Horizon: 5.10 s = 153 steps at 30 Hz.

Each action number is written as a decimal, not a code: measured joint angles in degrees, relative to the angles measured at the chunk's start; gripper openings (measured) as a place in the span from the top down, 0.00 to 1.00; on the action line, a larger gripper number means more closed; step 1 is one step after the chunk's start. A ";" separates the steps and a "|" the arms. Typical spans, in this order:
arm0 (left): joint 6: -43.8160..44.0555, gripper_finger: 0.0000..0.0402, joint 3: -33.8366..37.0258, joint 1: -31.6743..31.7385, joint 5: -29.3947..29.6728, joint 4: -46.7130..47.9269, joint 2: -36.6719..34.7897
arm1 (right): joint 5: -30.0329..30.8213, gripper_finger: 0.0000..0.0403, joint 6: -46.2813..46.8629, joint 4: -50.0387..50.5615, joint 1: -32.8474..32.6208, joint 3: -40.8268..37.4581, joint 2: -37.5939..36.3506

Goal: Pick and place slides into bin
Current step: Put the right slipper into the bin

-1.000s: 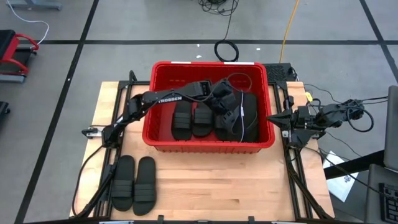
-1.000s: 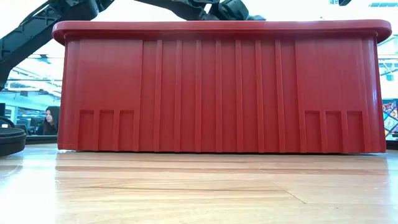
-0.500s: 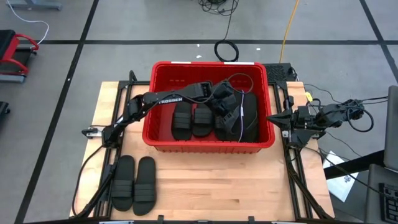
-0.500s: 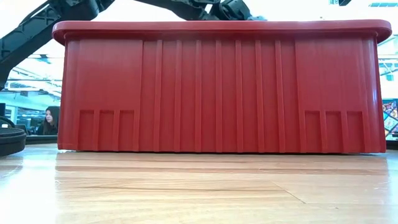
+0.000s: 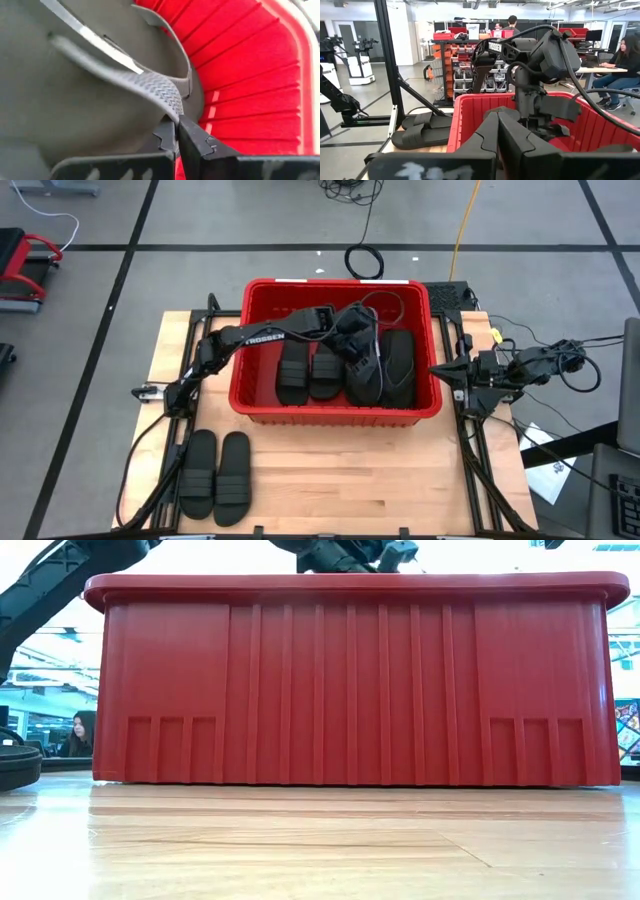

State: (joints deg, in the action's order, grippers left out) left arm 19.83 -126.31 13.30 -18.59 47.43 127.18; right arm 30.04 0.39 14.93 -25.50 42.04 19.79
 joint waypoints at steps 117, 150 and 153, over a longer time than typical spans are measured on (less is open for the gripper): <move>-20.22 0.99 -0.76 -16.28 12.68 8.34 -28.65 | 2.81 1.00 -9.76 -0.34 0.01 0.00 -0.66; -1.35 1.00 81.12 -25.11 34.16 -36.80 -96.22 | -17.51 1.00 -4.24 5.44 3.51 52.14 65.34; -0.19 0.99 81.12 -24.40 38.55 -32.64 -101.22 | -25.61 1.00 0.19 6.46 6.66 57.26 72.50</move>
State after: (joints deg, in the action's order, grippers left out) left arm 19.64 -45.19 -11.10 19.96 14.79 25.96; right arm 4.43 0.58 21.40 -18.84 99.30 92.28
